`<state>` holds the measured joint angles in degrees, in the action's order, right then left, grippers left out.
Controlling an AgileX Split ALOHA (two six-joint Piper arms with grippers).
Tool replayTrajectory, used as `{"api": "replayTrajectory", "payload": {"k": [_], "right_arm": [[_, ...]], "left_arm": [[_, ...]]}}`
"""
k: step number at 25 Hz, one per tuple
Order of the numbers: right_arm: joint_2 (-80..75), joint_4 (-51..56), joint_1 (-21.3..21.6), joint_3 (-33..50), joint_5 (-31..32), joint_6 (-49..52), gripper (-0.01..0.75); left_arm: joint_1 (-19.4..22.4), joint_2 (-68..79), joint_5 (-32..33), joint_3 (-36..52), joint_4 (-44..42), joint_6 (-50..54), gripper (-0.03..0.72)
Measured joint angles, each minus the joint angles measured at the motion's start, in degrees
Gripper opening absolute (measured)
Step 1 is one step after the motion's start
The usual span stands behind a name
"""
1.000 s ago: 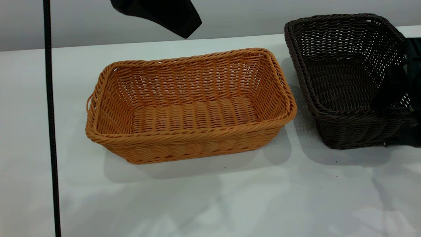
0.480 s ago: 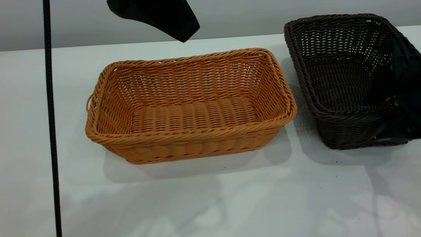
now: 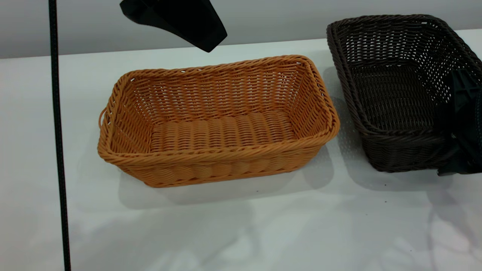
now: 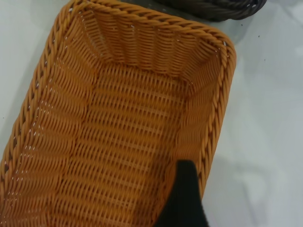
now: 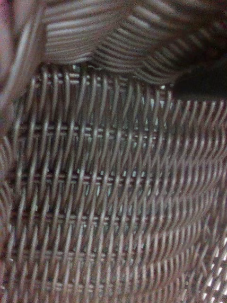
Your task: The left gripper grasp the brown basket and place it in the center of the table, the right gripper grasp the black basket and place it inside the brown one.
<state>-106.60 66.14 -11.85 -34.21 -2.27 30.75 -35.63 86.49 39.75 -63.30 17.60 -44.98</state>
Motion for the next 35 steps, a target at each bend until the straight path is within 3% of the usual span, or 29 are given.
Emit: {"api": "replayTrajectory", "payload": {"k": [8,20,27,35], "right_arm": [[-0.57,0.01,0.0,0.05,-1.61,0.05,0.12],[1.75,-0.34,1.71,0.05,-5.34,2.95,0.121],[8.71,-7.72,8.03,0.05,0.82,-2.54,0.121],[18.67,-14.98,22.27,-2.09,14.37,-14.49,0.121]], "left_arm": [[0.0,0.0,0.0,0.0,0.0,0.0,0.545],[0.0,0.0,0.0,0.0,-0.05,0.02,0.545],[0.0,0.0,0.56,0.0,-0.05,0.02,0.545],[0.0,-1.45,-0.28,0.0,-0.06,-0.41,0.545]]}}
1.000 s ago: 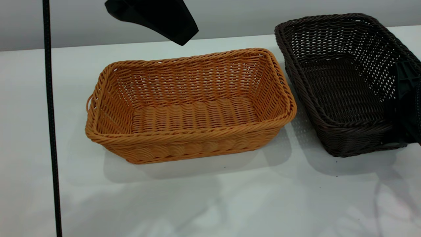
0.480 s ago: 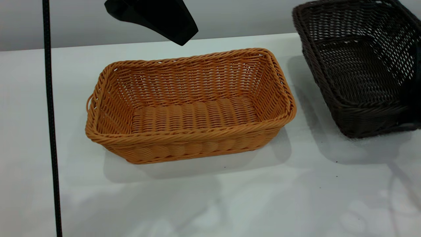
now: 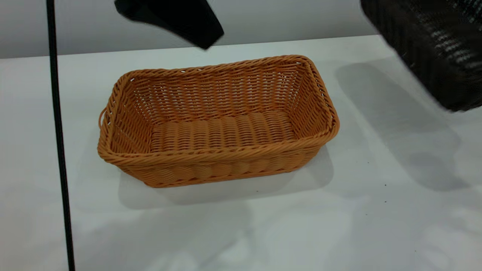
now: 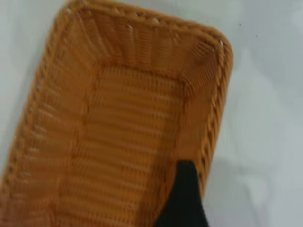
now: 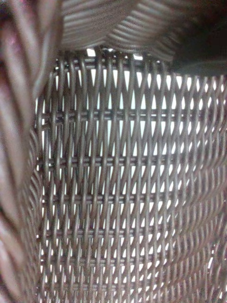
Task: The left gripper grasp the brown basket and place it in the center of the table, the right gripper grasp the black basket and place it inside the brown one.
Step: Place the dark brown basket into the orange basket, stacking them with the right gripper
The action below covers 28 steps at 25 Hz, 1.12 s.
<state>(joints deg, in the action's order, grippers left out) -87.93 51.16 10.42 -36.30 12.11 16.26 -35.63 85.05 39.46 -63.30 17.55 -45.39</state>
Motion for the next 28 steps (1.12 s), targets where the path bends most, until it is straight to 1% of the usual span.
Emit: {"api": "replayTrajectory", "payload": {"k": [3,5,8,12,16,20,23,25,28], "right_arm": [[0.4,-4.2,5.09,-3.73,8.87,-7.13,0.121],[0.3,-6.76,7.04,-6.42,14.23,-10.55,0.121],[0.3,-9.52,7.28,-11.11,20.56,-13.05,0.121],[0.18,-15.95,7.3,-16.79,30.45,-16.26,0.121],[0.18,-20.29,7.18,-21.34,36.78,-16.26,0.121],[0.1,-21.25,4.84,-22.45,39.86,-19.83,0.121],[-0.32,-22.3,1.82,-22.52,39.23,-20.49,0.121],[-1.43,-22.93,-0.48,-22.99,39.34,-20.28,0.12],[-3.46,-22.62,-5.03,-24.62,39.99,-20.47,0.12]], "left_arm": [[0.0,-1.87,-1.43,0.0,0.0,-0.06,0.545],[0.0,-3.07,-2.07,0.0,0.0,-0.06,0.545],[0.0,-4.62,-3.15,0.0,0.0,-0.06,0.545],[0.0,-7.69,-6.22,0.0,0.06,-0.06,0.545],[0.0,-10.17,-6.41,0.0,0.54,0.6,0.545],[0.0,-10.62,-6.37,0.0,2.76,0.65,0.545],[0.0,-11.08,-6.54,0.0,3.63,0.65,0.545],[0.0,-11.7,-7.25,0.0,4.91,0.45,0.545],[0.0,-12.26,-7.25,0.0,5.07,0.38,0.545]]}}
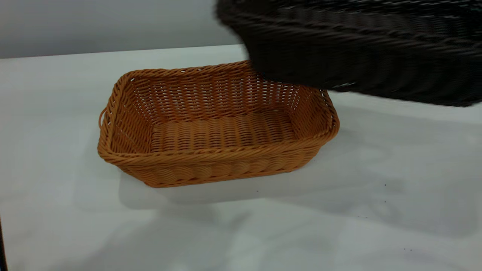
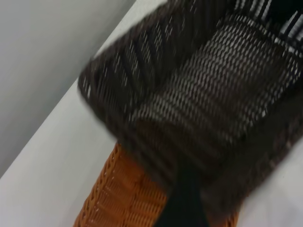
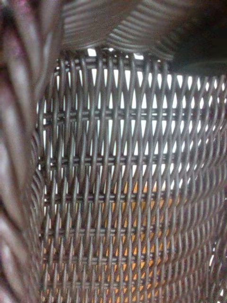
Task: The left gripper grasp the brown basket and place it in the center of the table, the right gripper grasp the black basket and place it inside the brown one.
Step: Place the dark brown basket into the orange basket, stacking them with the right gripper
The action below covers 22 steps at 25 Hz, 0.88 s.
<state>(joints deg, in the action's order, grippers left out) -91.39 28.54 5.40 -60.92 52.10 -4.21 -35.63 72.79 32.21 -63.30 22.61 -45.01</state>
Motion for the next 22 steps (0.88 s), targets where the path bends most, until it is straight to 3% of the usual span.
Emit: {"api": "replayTrajectory", "payload": {"k": [5,15,22], "right_arm": [[-4.59,-0.11,-7.22,-5.27,1.66,0.0,0.12],[-15.35,-2.41,-17.38,-19.14,7.55,1.07,0.12],[-20.76,-1.85,-19.23,-26.55,7.89,2.36,0.12]], "left_arm": [[0.0,-0.07,0.19,0.0,-0.12,0.0,0.545],[0.0,-0.07,0.48,0.0,-0.52,0.0,0.545],[0.0,-0.07,0.48,0.0,-0.52,0.0,0.545]]}}
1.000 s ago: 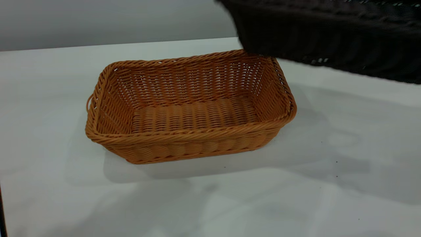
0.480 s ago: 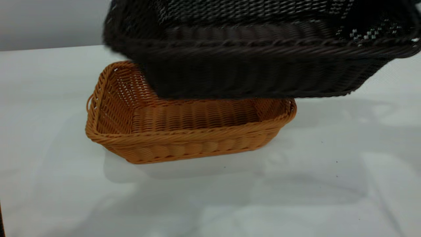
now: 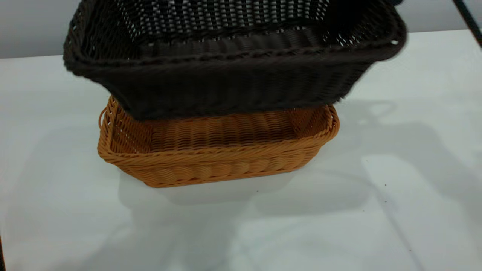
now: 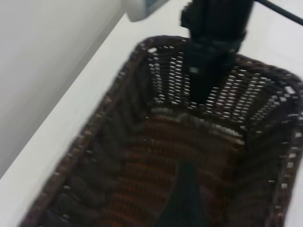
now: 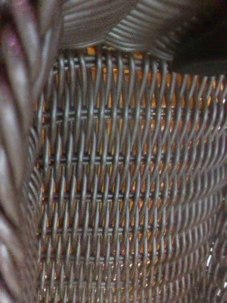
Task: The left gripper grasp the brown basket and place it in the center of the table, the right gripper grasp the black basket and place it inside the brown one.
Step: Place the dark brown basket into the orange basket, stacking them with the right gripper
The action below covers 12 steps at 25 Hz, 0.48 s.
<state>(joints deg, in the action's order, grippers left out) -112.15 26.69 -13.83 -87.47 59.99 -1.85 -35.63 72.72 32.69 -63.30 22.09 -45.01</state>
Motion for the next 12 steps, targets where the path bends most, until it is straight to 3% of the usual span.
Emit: {"api": "replayTrajectory", "payload": {"k": [12], "right_arm": [[-3.88,2.82,-1.7,-0.96,-3.15,1.85,0.12]], "left_arm": [[0.0,0.0,-0.27,0.0,0.11,0.0,0.545]]}}
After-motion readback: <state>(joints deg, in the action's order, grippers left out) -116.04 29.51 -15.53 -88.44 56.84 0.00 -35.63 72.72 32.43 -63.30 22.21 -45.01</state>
